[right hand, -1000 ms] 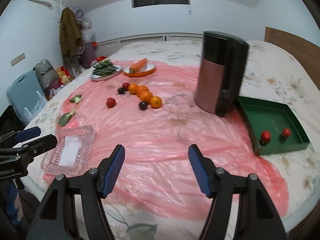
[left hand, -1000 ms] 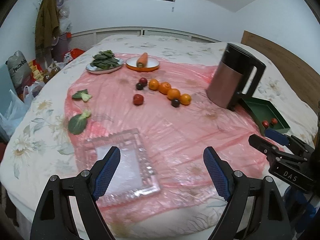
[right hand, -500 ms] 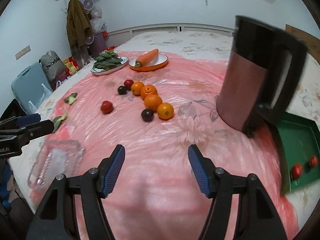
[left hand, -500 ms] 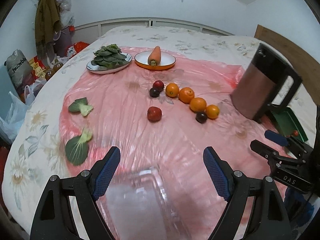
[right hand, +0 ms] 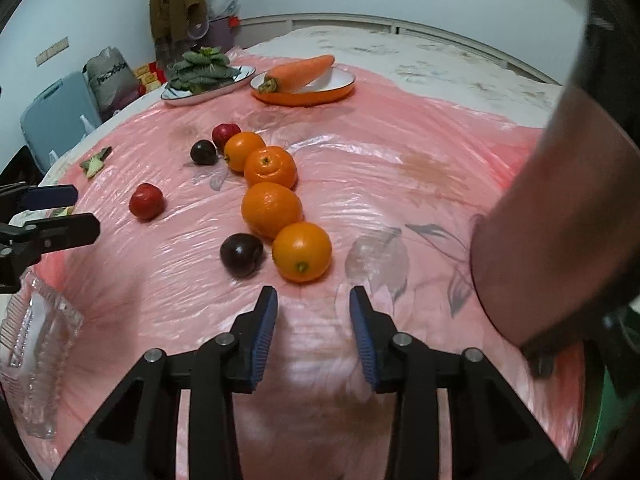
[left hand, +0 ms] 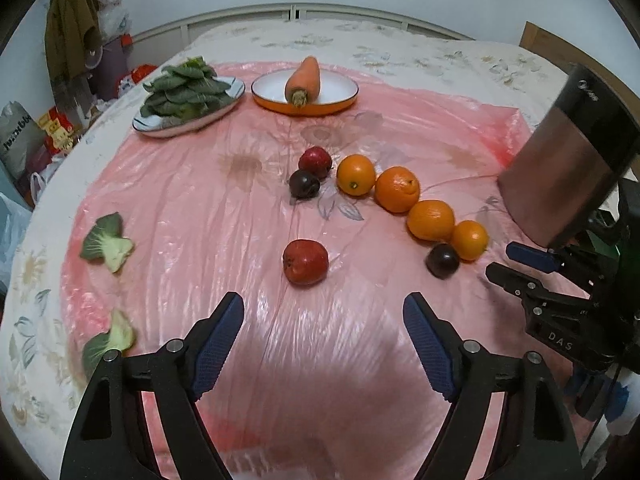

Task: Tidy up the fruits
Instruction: 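Grasp an orange with the right gripper while the left gripper grasps a dark plum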

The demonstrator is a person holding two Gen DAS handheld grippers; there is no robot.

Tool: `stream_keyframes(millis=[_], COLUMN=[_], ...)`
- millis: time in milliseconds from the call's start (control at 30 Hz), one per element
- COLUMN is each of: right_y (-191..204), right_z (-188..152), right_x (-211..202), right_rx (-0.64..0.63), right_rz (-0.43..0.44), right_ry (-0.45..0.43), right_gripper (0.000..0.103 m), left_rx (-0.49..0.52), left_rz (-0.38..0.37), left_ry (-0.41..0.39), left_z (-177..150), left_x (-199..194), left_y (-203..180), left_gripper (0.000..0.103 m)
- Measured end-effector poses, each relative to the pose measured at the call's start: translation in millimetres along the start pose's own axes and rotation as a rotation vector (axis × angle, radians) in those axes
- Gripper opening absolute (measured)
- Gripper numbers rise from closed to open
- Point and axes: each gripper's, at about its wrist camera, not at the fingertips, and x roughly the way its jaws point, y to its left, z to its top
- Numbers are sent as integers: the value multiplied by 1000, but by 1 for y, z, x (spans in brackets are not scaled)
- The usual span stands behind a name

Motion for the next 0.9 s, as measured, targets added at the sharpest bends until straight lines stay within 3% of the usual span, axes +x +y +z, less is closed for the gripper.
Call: stream_keyframes(millis=[267, 500, 733, 900], right_y=[-2, 1, -4, -8], right_z=[9, 13, 17, 19], right_x=[18, 25, 31, 34], right_rx=[-47, -79, -114, -120], right_rz=[34, 63, 110, 143], right_ry=[19, 20, 26, 19], right_gripper=[38, 38, 38, 38], left_rx=[6, 67, 164, 173], left_rz=[-4, -96, -136, -157], left_ry=[-11, -18, 32, 53], left_z=[4, 13, 10, 11], left_x=[10, 9, 26, 34], left_y=[-3, -33, -63, -73], left_gripper=[77, 77, 65, 64])
